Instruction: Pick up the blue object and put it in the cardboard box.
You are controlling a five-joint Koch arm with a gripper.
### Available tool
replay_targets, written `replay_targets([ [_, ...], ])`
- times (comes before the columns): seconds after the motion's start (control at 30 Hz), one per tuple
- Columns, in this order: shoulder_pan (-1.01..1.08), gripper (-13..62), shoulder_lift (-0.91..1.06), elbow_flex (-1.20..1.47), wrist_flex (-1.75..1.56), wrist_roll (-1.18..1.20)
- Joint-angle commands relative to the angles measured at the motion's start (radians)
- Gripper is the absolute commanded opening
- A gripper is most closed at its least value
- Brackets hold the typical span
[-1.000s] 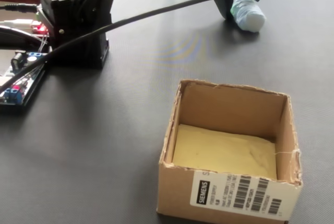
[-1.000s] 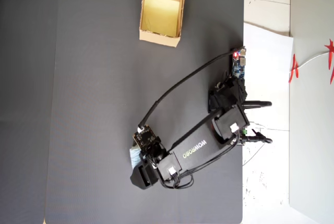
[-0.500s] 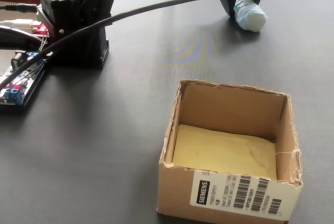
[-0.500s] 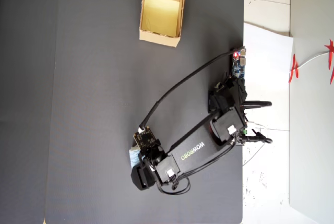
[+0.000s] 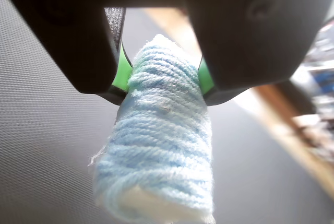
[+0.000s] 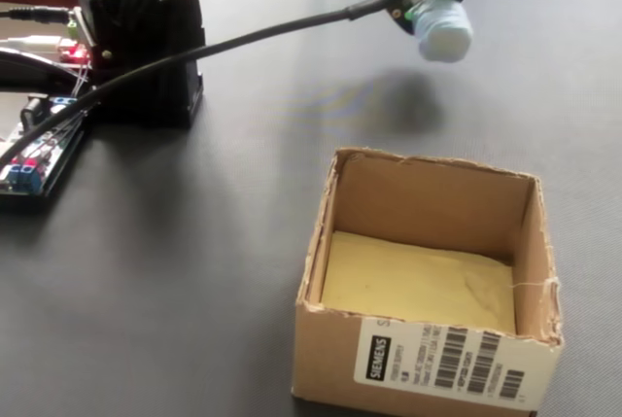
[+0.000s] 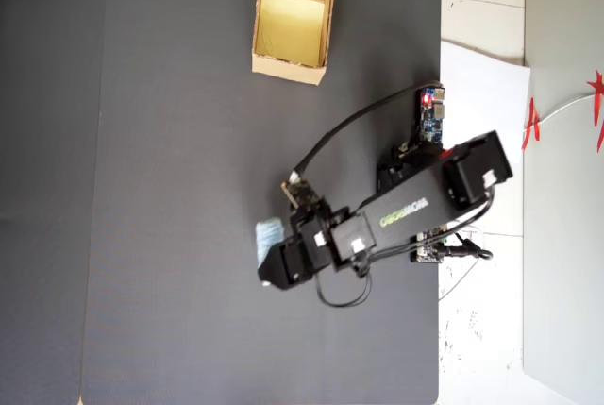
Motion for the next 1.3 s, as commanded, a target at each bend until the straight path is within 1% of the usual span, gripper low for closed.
replay_targets([
  [0.0,0.014,6.0,0.069,-0.025,-0.121,0.029],
  [0.23,0.169,6.0,0.288,0.133,-0.236,0.067],
  [0.33,0.242,6.0,0.351,0.170,-0.276,0.095],
  [0.5,0.374,6.1,0.430,0.204,-0.324,0.101],
  [0.63,0.486,6.1,0.456,0.215,-0.388,0.103],
  [0.67,0.563,6.1,0.469,0.213,-0.408,0.109],
  [0.8,0.735,6.1,0.472,0.198,-0.456,0.098],
  [1.1,0.946,6.1,0.449,0.169,-0.468,0.078],
  [1.17,1.020,6.1,0.411,0.141,-0.466,0.075],
  [1.27,1.065,6.1,0.359,0.098,-0.457,0.077],
])
